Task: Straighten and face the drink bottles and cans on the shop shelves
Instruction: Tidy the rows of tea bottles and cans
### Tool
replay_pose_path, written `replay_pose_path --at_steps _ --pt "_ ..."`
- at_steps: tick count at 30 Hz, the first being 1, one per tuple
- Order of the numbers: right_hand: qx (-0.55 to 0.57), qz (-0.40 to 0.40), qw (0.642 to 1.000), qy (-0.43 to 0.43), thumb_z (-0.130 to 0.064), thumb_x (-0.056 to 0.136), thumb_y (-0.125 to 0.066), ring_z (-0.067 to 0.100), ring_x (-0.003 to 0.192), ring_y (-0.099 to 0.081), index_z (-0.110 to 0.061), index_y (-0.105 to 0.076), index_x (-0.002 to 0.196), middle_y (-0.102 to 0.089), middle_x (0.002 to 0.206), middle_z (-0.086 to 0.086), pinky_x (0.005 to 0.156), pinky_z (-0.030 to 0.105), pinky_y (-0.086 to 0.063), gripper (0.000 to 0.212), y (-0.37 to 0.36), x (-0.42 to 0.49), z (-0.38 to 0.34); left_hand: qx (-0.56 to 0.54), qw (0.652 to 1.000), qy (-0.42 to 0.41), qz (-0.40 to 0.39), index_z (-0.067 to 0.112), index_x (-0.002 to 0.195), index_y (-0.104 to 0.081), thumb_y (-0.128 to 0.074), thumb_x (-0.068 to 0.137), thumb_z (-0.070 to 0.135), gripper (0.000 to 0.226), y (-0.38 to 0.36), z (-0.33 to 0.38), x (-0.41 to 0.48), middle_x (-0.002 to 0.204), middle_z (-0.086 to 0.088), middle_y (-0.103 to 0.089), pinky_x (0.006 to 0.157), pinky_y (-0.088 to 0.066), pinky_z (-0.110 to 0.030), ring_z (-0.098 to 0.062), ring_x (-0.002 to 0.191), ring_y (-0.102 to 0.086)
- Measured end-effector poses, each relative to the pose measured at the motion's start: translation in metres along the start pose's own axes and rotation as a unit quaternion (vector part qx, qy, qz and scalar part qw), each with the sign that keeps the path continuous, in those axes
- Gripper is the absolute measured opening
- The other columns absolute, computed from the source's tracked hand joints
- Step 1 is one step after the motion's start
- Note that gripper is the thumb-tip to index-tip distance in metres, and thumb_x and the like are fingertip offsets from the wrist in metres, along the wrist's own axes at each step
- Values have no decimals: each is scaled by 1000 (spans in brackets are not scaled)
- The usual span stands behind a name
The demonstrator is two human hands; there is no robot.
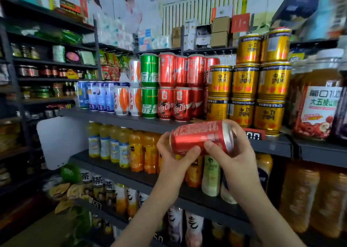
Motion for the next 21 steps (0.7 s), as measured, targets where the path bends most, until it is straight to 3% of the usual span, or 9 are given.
replay_pose_path --at_steps 2,4,8,10,15,17,21 --pt "-120 8 991 59 -38 69 -80 -7 109 -50 -49 -49 117 -48 119 -16 84 14 -48 58 -14 21 -5 86 995 -49 -32 40 132 -31 -82 65 47 84 21 9 20 125 13 -52 85 -50 -18 -2 113 -56" --pt "-190 38 978 83 -35 71 -78 -18 104 -43 -49 -46 120 -42 116 -23 81 7 -44 60 -29 42 -4 198 971 -113 -76 38 129 -45 -73 73 52 65 41 20 44 123 18 -56 90 -48 -20 1 114 -55" --pt "-242 83 960 112 -34 71 -77 -2 108 -47 -44 -46 120 -45 122 -11 94 29 -47 58 -58 92 -12 323 918 -213 -85 38 128 -45 -63 83 44 49 74 31 99 126 24 -50 97 -35 -8 10 119 -45" --pt "-235 101 959 124 -33 72 -78 8 111 -52 -32 -48 127 -51 123 -6 95 36 -49 62 -72 122 -22 365 895 -249 -61 33 133 -44 -62 88 38 49 88 38 129 129 18 -49 102 -33 -14 6 121 -42" --pt "-201 137 962 123 -27 78 -76 0 90 -58 -20 -36 138 -55 106 -11 73 18 -52 72 -107 196 -46 403 860 -311 14 24 141 -39 -61 90 29 56 102 59 194 142 -1 -38 111 -25 -31 -14 133 -30" --pt "-215 160 956 118 -28 77 -77 5 91 -61 -17 -37 137 -58 110 -4 75 26 -55 73 -114 219 -43 421 854 -305 17 29 144 -33 -60 91 31 60 100 63 208 148 -1 -29 114 -22 -38 -18 138 -23" --pt "-248 185 946 96 -32 74 -79 19 100 -62 -14 -38 134 -59 115 4 87 43 -55 76 -121 250 -26 456 827 -329 0 28 147 -28 -58 91 33 63 94 58 231 153 -4 -22 115 -12 -38 -20 142 -14"
Point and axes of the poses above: each hand's wrist, its own x-axis towards the middle knuckle, its own y-axis out of the back of the hand, z = x × y, the point moved 1 cm from there along x, towards the middle knuckle
